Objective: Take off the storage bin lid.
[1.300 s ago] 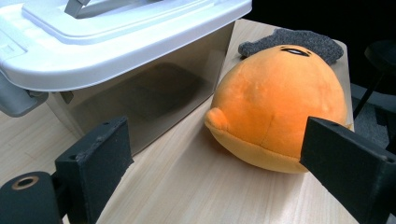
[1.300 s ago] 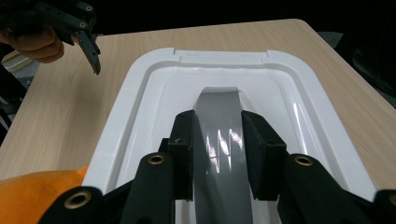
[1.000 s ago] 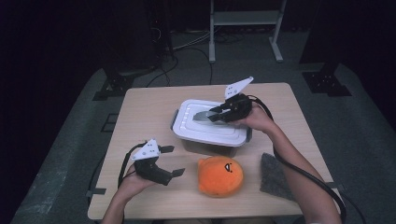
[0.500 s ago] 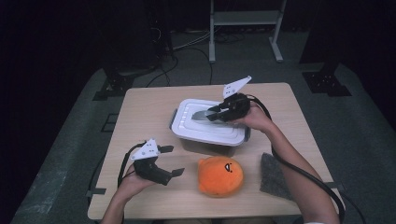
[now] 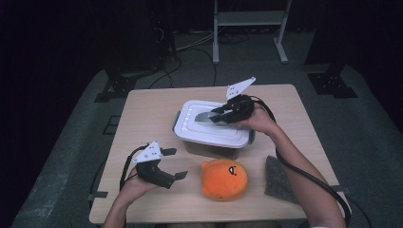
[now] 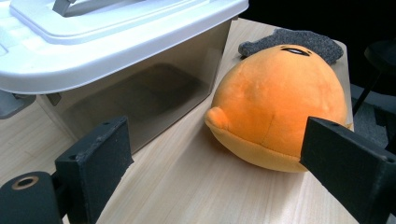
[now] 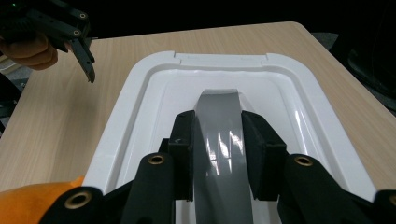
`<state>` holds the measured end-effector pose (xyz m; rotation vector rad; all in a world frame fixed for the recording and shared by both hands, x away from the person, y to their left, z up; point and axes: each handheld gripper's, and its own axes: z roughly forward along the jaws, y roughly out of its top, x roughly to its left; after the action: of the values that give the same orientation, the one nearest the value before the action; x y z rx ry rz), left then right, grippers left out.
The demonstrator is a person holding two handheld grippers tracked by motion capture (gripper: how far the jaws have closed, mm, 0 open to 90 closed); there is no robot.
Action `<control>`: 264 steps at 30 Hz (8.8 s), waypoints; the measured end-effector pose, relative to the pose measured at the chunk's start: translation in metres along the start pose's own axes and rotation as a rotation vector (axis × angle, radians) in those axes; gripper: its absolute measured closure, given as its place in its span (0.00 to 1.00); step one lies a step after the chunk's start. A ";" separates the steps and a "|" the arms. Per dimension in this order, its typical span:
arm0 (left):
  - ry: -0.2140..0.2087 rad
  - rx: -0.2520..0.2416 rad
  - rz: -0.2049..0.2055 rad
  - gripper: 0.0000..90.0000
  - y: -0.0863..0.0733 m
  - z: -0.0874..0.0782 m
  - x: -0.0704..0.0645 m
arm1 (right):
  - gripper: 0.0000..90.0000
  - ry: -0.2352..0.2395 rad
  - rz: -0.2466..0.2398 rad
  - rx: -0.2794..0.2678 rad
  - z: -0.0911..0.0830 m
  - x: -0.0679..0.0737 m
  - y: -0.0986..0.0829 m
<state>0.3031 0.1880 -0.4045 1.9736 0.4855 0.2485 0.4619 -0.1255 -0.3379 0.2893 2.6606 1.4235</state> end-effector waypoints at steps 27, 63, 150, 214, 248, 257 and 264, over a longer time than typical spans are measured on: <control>0.006 0.005 0.007 0.09 0.000 0.000 0.000 | 0.73 -0.093 -0.013 -0.026 -0.077 0.020 -0.001; 0.014 0.004 -0.005 0.09 -0.001 -0.001 0.000 | 0.73 -0.253 0.115 -0.093 -0.194 0.063 -0.097; 0.019 -0.012 -0.001 0.09 0.001 -0.004 -0.001 | 0.73 -0.254 0.375 -0.061 -0.167 0.082 -0.241; 0.035 -0.016 -0.011 0.08 -0.001 -0.008 0.004 | 0.46 -0.024 0.143 -0.169 -0.123 0.108 -0.111; 0.035 -0.019 -0.026 0.08 -0.004 -0.009 0.007 | 0.45 0.163 0.039 -0.076 -0.038 0.124 -0.069; 0.036 -0.022 -0.029 0.08 -0.005 -0.010 0.008 | 0.46 0.184 0.028 -0.034 -0.017 0.124 -0.071; 0.039 -0.021 -0.028 0.08 -0.005 -0.011 0.008 | 0.49 0.175 0.019 0.002 -0.004 0.123 -0.072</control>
<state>0.3053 0.2024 -0.4045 1.9432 0.5334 0.2743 0.3325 -0.1407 -0.3972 0.1994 2.8036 1.5182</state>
